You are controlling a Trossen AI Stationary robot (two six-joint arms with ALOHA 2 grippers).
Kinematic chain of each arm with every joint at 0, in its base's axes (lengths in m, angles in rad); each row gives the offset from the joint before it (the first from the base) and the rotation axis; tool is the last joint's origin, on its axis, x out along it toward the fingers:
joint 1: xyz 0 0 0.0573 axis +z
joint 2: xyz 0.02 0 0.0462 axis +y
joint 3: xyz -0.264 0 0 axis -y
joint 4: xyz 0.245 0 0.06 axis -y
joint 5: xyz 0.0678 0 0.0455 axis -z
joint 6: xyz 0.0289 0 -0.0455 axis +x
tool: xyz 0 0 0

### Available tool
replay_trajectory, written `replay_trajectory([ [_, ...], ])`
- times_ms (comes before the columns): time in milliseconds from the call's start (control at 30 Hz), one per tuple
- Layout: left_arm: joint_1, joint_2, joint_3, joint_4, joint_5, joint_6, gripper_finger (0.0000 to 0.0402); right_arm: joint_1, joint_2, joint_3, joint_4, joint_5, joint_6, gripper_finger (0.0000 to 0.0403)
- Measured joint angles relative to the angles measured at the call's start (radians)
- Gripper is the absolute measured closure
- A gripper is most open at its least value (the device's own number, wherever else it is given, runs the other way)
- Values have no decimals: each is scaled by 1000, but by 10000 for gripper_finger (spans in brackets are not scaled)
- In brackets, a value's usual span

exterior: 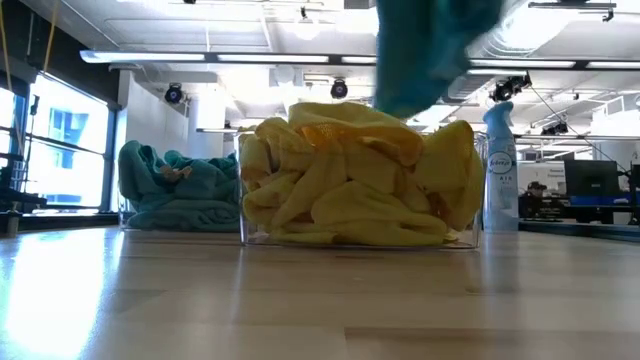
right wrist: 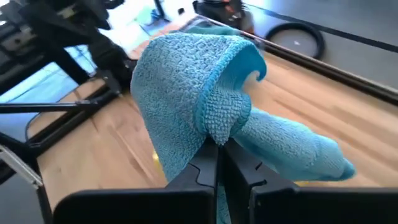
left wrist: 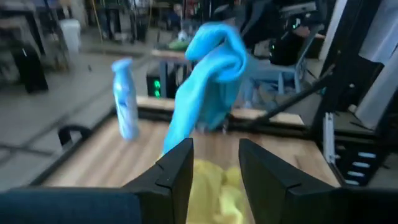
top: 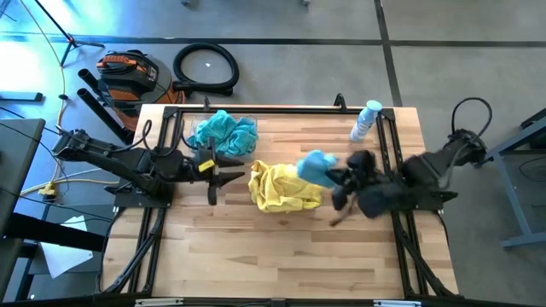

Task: Sort microfiber towel by color & place in baskets
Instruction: Put the blue towel into the top transparent bin

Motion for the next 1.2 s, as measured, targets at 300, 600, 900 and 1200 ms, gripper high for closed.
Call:
replay_trajectory([
  [300, 133, 0, 0, 120, 24, 110, 198, -315, 123, 3, 482, -331, -519, 402],
  [600, 201, 2, 1, 130, 130, 167, 154, -488, 267, 4, 796, -510, -680, 403],
  [900, 267, 11, 1, 117, 95, 221, 190, -515, 312, 62, 833, -557, -809, 403],
  [1200, 320, 15, 1, 95, 180, 297, 369, -546, 312, 64, 852, -557, -813, 402],
])
